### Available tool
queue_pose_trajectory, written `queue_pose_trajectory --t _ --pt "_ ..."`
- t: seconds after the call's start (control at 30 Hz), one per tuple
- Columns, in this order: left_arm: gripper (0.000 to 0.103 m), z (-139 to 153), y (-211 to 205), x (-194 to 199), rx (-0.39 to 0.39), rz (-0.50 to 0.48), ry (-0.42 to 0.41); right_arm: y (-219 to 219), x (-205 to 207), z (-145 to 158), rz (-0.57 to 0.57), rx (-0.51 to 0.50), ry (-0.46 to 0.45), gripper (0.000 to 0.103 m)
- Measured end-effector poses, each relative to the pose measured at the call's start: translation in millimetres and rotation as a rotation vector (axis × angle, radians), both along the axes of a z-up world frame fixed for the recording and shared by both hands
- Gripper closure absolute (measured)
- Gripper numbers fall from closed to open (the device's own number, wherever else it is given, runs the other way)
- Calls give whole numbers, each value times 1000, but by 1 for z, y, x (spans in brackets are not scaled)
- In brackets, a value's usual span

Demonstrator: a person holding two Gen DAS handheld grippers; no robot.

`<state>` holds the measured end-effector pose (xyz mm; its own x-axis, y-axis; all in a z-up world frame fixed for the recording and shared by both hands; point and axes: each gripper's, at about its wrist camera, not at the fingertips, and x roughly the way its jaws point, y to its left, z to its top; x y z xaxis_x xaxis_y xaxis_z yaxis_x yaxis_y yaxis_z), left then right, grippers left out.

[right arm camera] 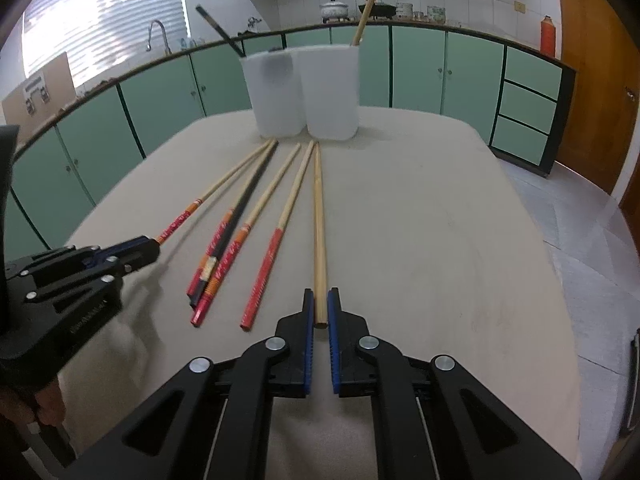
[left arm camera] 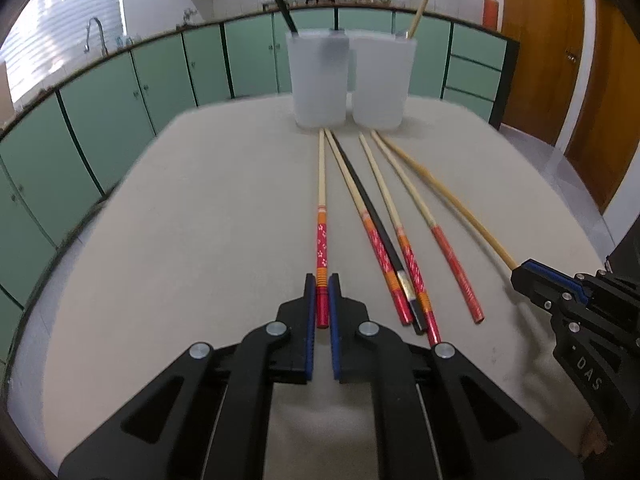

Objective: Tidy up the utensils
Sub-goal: 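Close the left tool on the red-patterned chopstick while the right closes on the wooden one, then lift both chopsticks and carry them over the white utensil holder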

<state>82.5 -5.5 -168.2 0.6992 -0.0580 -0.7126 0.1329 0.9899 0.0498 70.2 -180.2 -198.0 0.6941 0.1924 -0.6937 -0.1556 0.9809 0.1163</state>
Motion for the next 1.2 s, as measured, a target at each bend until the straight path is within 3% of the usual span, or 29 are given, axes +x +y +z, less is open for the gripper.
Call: queue_pose_trajectory --t 0.2,0.53,0.93,1.2 --pt "98 25 8 -5 -5 7 -74 -11 -4 11 1 43 -31 96" --pt "98 25 13 -4 -7 22 -69 -16 -4 12 8 61 -33 96" --pt "98 95 13 -8 -7 -13 -245 -30 -9 84 17 46 -179 96" --pt "98 130 19 12 -65 -24 -284 -30 9 131 64 11 -227 97"
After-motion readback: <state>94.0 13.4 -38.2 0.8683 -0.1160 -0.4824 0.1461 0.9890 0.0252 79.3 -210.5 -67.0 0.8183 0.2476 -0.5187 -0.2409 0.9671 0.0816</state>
